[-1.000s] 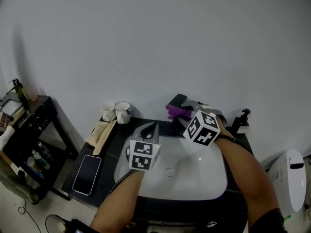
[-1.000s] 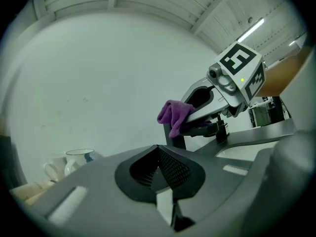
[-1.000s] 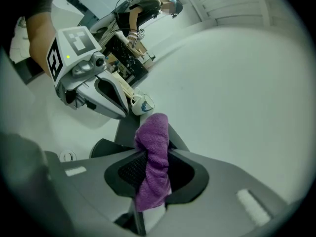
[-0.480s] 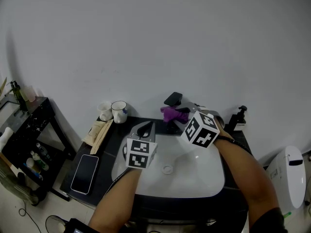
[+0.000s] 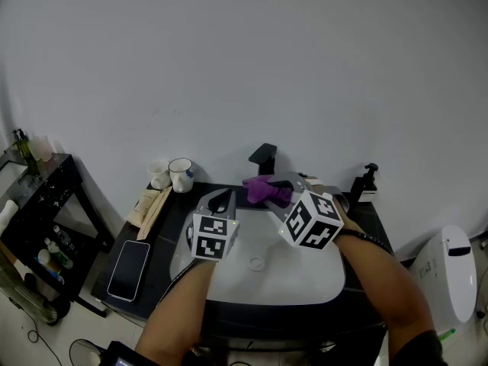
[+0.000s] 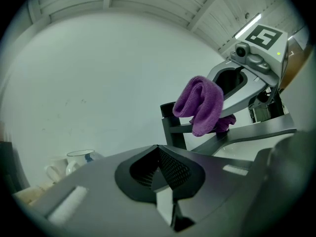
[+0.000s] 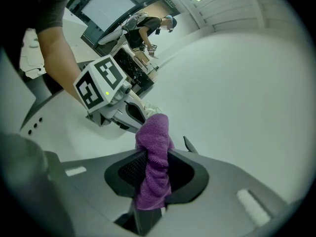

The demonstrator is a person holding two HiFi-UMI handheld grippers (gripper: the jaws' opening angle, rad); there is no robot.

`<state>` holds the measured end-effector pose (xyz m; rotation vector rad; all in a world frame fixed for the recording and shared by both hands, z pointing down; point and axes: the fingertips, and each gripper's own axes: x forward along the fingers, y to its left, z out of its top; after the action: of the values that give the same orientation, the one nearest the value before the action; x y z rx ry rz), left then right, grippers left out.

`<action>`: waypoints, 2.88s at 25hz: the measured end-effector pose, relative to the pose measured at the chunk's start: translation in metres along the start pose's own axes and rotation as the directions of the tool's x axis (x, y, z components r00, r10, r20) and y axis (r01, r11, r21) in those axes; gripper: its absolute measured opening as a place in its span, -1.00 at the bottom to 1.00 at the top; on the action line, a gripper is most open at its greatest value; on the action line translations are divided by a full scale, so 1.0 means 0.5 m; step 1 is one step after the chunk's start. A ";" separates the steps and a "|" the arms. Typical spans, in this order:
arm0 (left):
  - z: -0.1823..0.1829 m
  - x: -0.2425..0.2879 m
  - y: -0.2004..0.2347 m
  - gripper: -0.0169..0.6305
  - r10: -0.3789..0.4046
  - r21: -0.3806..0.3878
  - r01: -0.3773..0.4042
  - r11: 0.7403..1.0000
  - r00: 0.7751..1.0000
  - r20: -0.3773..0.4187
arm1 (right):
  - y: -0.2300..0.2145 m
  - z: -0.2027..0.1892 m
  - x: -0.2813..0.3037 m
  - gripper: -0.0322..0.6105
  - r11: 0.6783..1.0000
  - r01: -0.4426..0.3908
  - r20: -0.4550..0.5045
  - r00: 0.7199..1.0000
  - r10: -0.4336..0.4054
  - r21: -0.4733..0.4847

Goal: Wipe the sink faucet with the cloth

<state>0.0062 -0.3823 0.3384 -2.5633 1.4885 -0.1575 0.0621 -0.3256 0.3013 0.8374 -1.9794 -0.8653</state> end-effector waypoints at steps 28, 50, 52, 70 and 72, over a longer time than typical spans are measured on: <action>0.010 0.003 -0.032 -0.90 -0.032 0.032 0.032 0.999 0.999 0.017 | 0.056 -0.174 0.118 -0.58 0.988 0.129 -0.137 0.984 -0.116 0.087; 0.007 0.004 -0.025 -0.90 -0.021 0.023 0.021 1.000 1.000 0.016 | 0.065 -0.199 0.189 -0.58 0.996 -0.006 -0.228 0.973 0.027 0.092; 0.006 0.005 -0.027 -0.90 -0.025 0.024 0.025 0.999 1.000 0.016 | 0.075 -0.198 0.189 -0.58 0.996 -0.013 -0.224 0.974 0.032 0.085; -0.003 0.003 -0.017 -0.90 -0.012 0.031 0.012 0.999 1.000 -0.001 | 0.139 -0.171 0.075 -0.57 0.996 0.009 -0.156 0.988 0.005 0.086; -0.004 0.002 -0.017 -0.90 -0.010 0.027 0.010 1.000 1.000 -0.003 | 0.122 -0.185 0.061 -0.57 0.990 0.041 -0.161 0.987 -0.020 0.132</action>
<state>0.0137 -0.3792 0.3420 -2.5509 1.4641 -0.1812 0.1122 -0.3413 0.4034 0.9858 -1.9045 -0.6654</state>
